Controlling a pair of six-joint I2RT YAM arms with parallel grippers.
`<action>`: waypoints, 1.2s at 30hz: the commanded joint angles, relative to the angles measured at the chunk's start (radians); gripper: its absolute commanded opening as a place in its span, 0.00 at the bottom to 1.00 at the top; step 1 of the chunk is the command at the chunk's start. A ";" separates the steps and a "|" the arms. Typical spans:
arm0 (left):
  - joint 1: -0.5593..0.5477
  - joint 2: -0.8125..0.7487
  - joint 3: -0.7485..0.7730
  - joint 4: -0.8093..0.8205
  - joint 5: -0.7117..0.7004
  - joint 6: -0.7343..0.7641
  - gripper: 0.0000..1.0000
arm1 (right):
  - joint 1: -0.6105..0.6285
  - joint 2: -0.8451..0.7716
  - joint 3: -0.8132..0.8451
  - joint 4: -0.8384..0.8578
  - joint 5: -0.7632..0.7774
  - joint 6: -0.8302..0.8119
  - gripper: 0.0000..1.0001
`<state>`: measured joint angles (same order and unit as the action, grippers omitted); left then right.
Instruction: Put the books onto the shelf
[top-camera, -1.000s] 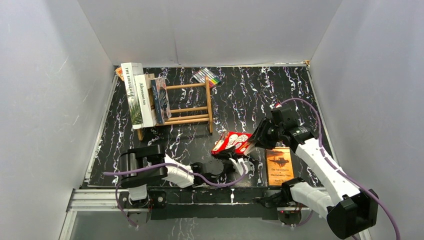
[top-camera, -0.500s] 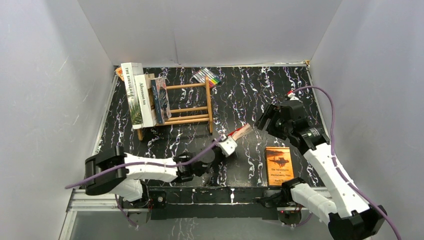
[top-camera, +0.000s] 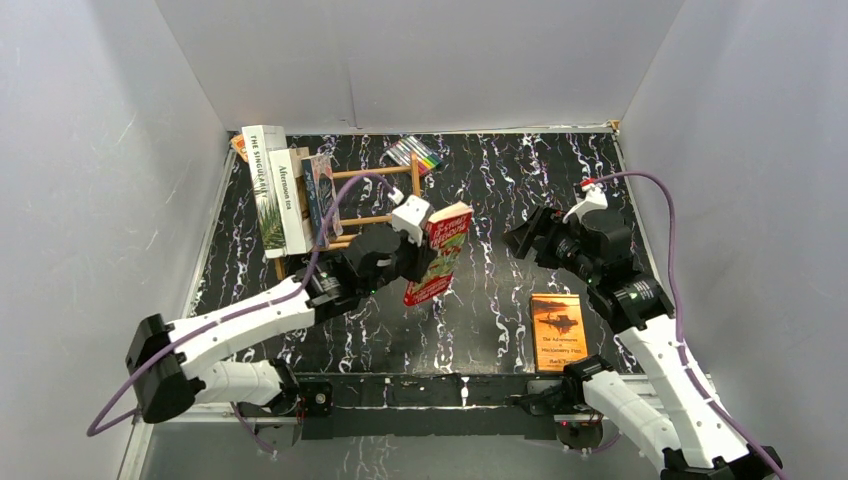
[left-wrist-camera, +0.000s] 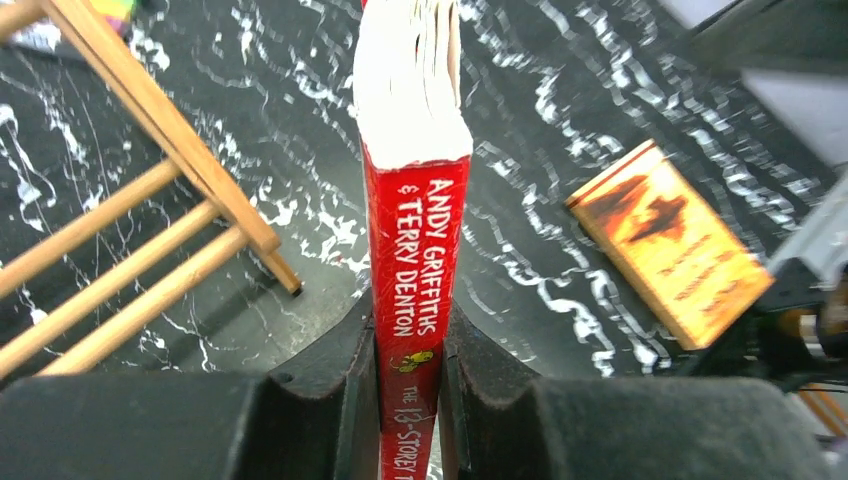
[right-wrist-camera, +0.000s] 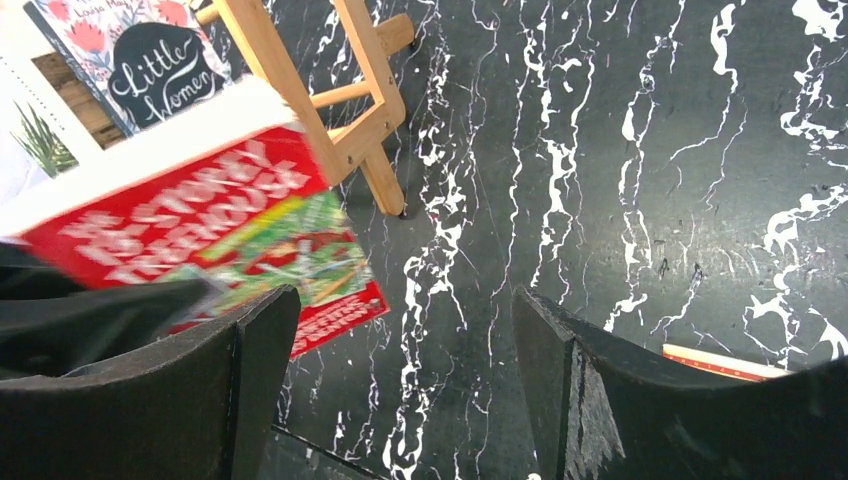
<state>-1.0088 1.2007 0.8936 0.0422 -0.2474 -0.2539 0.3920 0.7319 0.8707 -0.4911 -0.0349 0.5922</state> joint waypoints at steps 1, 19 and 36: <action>0.005 -0.117 0.193 -0.154 0.027 -0.023 0.00 | -0.004 -0.008 -0.009 0.068 -0.027 -0.027 0.86; 0.112 -0.084 0.472 -0.497 -0.381 -0.010 0.00 | -0.005 0.006 -0.047 0.071 -0.032 0.023 0.84; 0.595 0.146 0.463 -0.357 -0.116 -0.080 0.00 | -0.004 -0.021 -0.102 0.069 -0.057 0.060 0.83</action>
<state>-0.4767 1.3373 1.3159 -0.4095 -0.4419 -0.3077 0.3920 0.7383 0.7818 -0.4591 -0.0891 0.6468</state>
